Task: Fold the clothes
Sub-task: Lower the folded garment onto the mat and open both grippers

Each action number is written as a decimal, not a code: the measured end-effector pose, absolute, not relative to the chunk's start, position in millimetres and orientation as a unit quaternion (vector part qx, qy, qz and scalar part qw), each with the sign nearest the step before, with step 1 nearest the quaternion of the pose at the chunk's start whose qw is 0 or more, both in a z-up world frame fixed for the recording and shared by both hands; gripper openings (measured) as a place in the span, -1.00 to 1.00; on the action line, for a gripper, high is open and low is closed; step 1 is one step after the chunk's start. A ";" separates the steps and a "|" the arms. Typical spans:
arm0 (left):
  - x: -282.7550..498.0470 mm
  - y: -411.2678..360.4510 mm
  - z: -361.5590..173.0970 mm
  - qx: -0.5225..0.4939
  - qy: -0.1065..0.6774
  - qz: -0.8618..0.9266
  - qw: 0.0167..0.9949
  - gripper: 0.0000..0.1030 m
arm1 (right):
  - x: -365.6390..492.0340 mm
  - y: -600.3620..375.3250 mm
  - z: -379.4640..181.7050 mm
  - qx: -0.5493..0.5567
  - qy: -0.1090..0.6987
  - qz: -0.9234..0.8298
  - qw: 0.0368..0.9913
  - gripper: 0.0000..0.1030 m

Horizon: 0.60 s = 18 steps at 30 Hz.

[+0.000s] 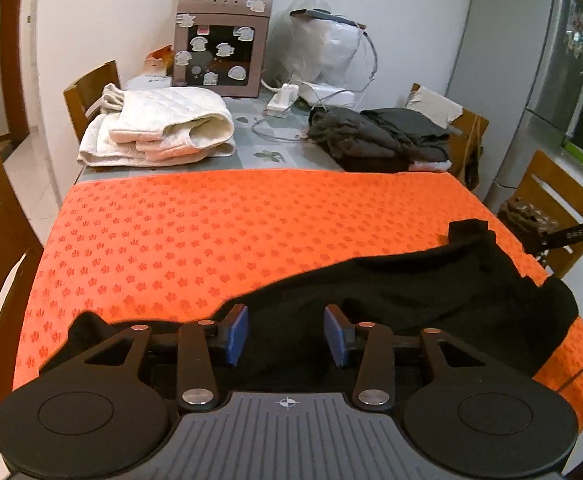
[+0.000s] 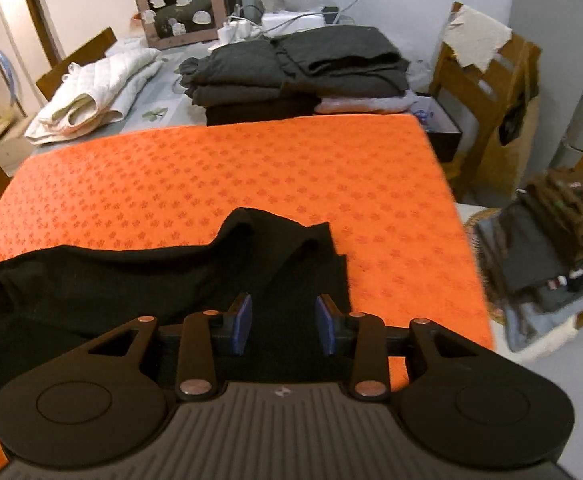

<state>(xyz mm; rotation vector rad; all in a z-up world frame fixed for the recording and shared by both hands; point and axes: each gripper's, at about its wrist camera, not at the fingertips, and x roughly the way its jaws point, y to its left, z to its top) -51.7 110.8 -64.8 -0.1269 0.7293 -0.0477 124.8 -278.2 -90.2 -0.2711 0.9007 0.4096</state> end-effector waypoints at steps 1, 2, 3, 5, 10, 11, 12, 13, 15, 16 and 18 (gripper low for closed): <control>-54.3 105.0 -64.6 -0.064 0.359 -0.013 0.931 -0.12 | 126.9 -276.9 -95.5 -0.140 0.427 0.205 0.869 -0.22; -56.9 99.2 -64.4 -0.065 0.362 -0.003 0.930 -0.12 | 128.9 -275.6 -100.9 -0.150 0.423 0.215 0.867 -0.22; -59.5 93.3 -64.2 -0.067 0.365 0.007 0.929 -0.12 | 130.9 -274.2 -106.2 -0.161 0.419 0.224 0.865 -0.22; -64.3 82.0 -63.1 -0.071 0.368 0.030 0.927 -0.12 | 134.9 -271.5 -116.9 -0.181 0.410 0.242 0.860 -0.22; -74.4 56.3 -61.3 -0.081 0.369 0.084 0.922 -0.10 | 141.3 -273.0 -128.0 -0.293 0.362 0.302 0.832 -0.14; -76.0 50.8 -61.3 -0.086 0.369 0.095 0.921 -0.10 | 140.9 -273.7 -129.5 -0.320 0.347 0.312 0.824 -0.11; -77.6 45.4 -61.5 -0.090 0.369 0.105 0.919 -0.10 | 140.0 -274.3 -131.1 -0.346 0.332 0.322 0.816 -0.07; -79.0 40.1 -61.8 -0.094 0.369 0.112 0.918 -0.10 | 138.9 -274.4 -133.3 -0.376 0.316 0.332 0.805 -0.01; -81.6 29.6 -62.6 -0.102 0.369 0.127 0.915 -0.09 | 135.9 -273.4 -138.9 -0.439 0.276 0.359 0.776 0.18; -82.4 24.5 -63.6 -0.105 0.370 0.132 0.913 -0.09 | 133.6 -272.7 -141.7 -0.467 0.256 0.373 0.760 0.19; -83.6 15.8 -65.7 -0.109 0.372 0.140 0.911 -0.09 | 129.8 -270.6 -147.0 -0.515 0.219 0.397 0.727 0.19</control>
